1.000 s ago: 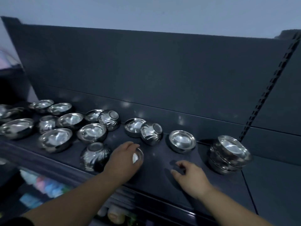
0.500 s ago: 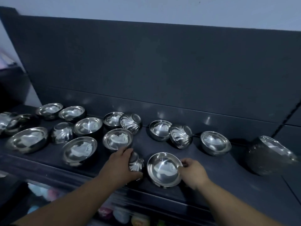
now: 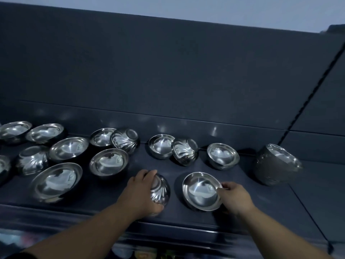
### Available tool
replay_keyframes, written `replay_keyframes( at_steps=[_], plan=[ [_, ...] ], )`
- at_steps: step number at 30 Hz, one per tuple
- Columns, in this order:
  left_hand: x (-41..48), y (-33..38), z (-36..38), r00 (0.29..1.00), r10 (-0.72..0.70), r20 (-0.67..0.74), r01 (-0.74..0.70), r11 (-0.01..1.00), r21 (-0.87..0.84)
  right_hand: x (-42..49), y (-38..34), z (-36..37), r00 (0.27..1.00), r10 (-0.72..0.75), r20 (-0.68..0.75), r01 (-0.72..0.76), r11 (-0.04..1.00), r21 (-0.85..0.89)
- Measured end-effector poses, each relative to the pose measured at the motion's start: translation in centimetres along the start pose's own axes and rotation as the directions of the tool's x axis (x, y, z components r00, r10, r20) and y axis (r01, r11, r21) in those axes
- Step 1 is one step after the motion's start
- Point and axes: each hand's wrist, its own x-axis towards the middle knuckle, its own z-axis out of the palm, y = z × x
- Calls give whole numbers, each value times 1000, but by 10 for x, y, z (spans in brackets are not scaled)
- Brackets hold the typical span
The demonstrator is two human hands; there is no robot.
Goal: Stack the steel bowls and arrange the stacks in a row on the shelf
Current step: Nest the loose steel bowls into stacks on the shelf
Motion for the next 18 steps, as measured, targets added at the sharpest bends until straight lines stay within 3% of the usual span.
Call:
replay_keyframes(
  at_steps=[5, 10, 13, 15, 18],
  plan=[
    [6, 9, 1, 993, -71, -98, 57, 988, -145, 4, -2, -11, 996, -85, 7, 85, 991, -99],
    [12, 40, -23, 952, -168, -258, 19, 868, -495, 6, -21, -15, 930, -361, -69, 363, 931, 18],
    [9, 71, -40, 988, -131, -83, 8, 580, -815, 8, -37, -15, 870, -493, 4, 484, 855, 185],
    [6, 89, -44, 996, -39, 76, 85, 393, -916, 11, -46, -17, 839, -541, 68, 509, 822, 255],
    [7, 102, -39, 979, 39, 200, 176, 335, -925, 17, -54, -20, 830, -551, 90, 505, 810, 299]
  ],
)
